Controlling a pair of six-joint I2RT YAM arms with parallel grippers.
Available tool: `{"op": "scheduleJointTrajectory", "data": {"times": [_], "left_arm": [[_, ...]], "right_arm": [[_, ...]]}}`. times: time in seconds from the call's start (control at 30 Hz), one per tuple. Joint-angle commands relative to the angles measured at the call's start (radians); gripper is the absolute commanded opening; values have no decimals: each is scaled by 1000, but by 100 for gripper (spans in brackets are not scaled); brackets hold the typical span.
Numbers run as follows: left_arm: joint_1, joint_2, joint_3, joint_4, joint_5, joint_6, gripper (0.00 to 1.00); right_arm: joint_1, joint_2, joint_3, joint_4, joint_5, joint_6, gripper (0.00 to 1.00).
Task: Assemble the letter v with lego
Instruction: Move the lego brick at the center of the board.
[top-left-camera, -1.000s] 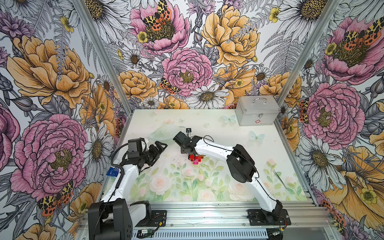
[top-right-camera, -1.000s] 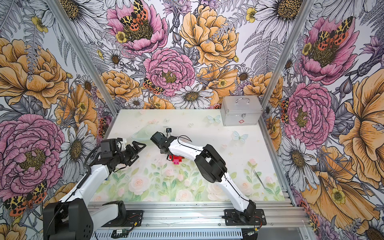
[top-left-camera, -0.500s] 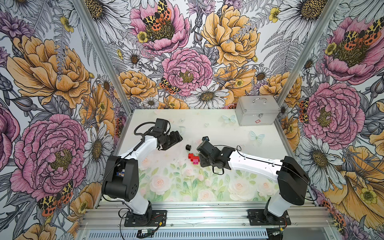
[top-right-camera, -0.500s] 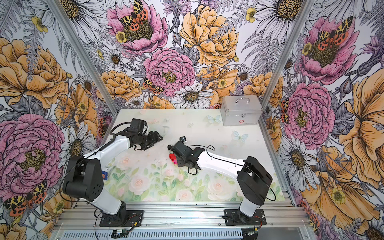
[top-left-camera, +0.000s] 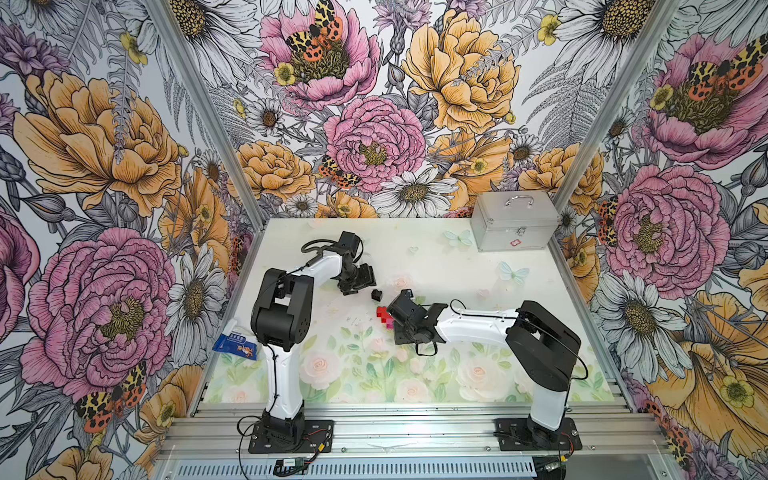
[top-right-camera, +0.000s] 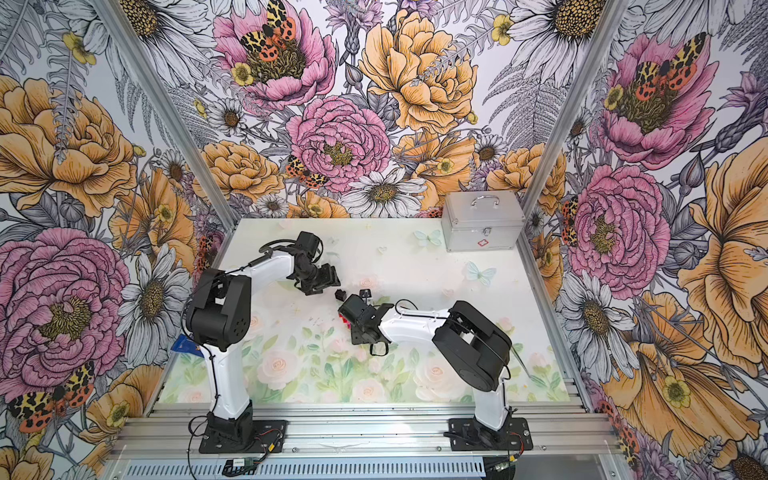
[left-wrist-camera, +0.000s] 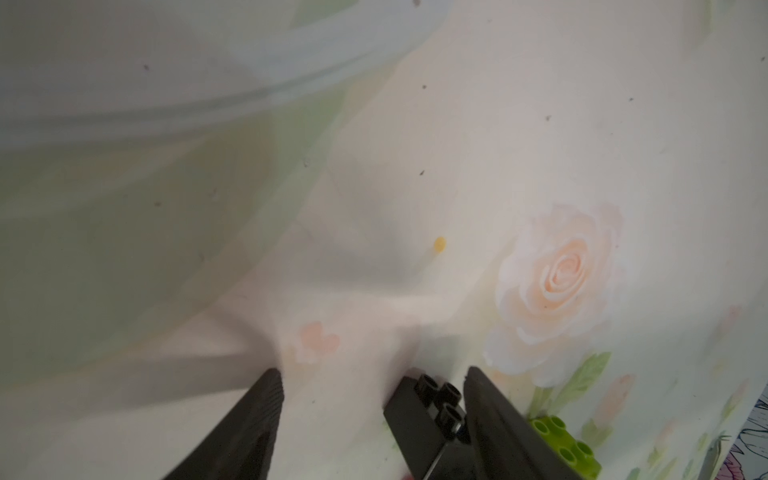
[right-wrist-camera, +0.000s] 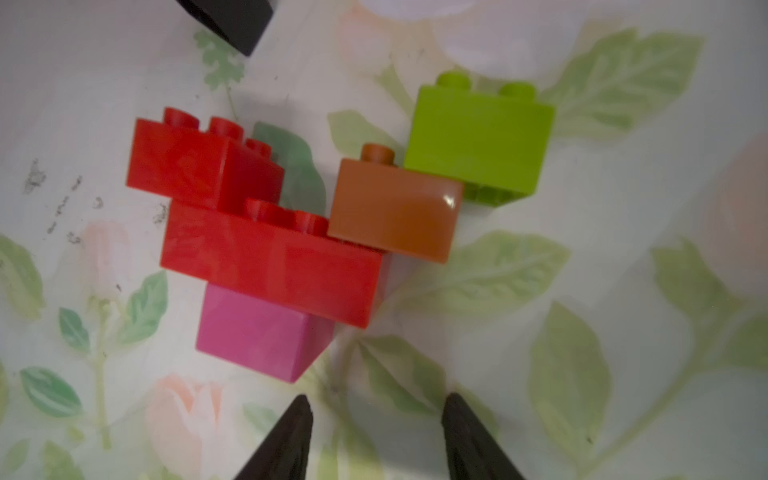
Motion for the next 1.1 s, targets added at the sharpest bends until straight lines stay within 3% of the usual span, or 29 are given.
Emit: {"op": "scheduleJointTrajectory", "data": {"times": [0.0,0.6,1.07], "left_arm": [[-7,-1,22,-16,-13,24,68],[-2,-54,-38,-14,-28,12,64],[23,-85,-50,-16,-30,25,68]], "right_arm": [[-14,29,30,18,-2,17,54],[-34,90,87,19,22,61,55],[-59,112,127,22,0,-46,55]]}}
